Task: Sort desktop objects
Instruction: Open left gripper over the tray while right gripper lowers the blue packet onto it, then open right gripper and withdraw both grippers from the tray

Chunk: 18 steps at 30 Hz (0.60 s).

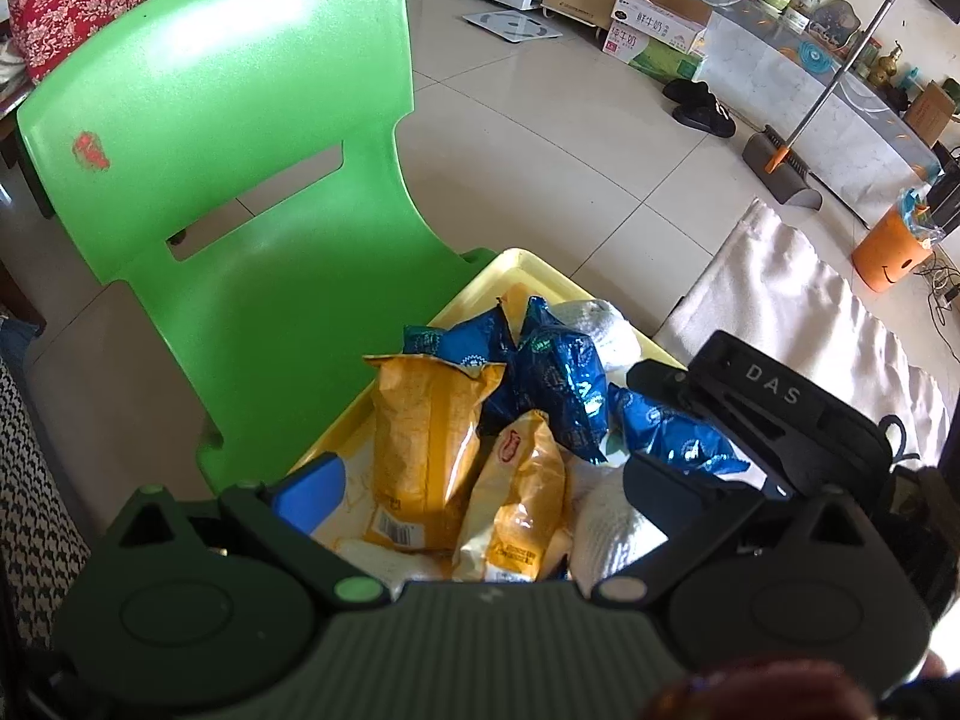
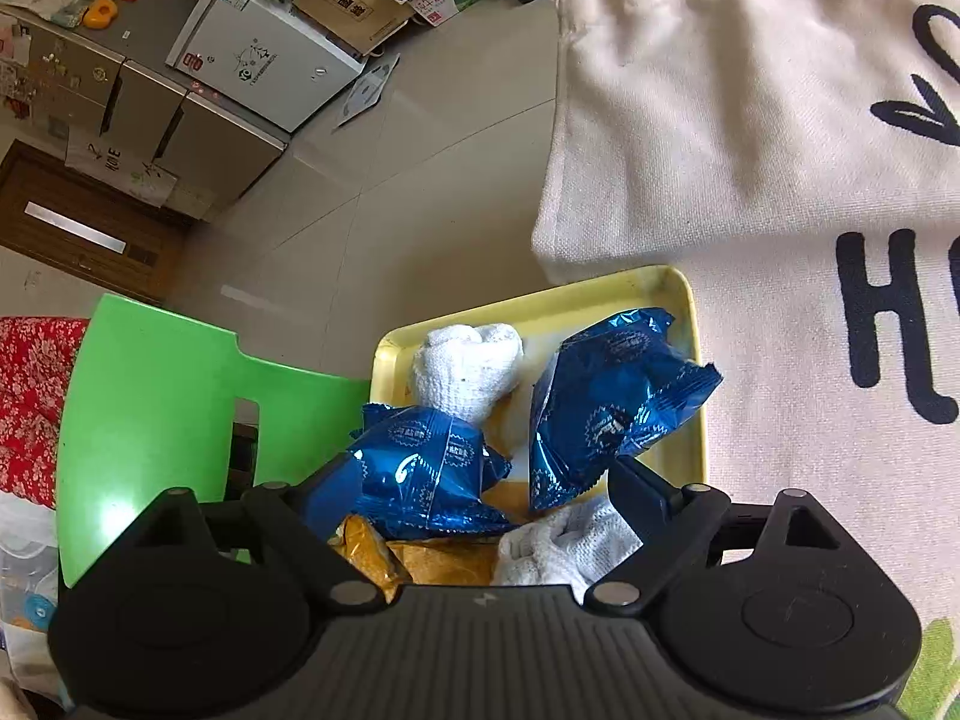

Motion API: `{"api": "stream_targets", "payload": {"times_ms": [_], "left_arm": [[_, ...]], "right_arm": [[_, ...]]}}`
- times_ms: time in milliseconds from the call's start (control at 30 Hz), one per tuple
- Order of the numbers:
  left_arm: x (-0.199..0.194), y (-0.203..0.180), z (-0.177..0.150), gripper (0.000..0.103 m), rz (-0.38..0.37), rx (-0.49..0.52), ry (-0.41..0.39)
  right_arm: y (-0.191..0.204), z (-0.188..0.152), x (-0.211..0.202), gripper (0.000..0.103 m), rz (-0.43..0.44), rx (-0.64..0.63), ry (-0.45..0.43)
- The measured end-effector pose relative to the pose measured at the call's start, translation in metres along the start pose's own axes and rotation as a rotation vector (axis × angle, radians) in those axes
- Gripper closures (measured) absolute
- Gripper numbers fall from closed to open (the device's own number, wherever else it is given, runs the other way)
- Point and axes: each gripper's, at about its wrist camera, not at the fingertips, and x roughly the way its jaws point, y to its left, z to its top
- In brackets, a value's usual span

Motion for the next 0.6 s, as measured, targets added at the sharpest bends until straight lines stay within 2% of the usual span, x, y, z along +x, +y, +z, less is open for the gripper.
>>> {"api": "stream_targets", "payload": {"times_ms": [233,400,600], "left_arm": [[-0.002,-0.003,-0.006,0.000,0.001,0.038,0.001],[-0.007,-0.001,-0.017,0.001,0.020,0.066,-0.012],[-0.011,-0.002,-0.040,0.000,-0.001,0.166,-0.003]], "right_arm": [[-0.002,-0.021,-0.027,0.013,-0.066,-0.010,0.040],[-0.010,-0.033,-0.043,0.013,-0.090,0.000,0.034],[-0.016,-0.043,-0.063,0.013,-0.165,-0.022,0.026]]}}
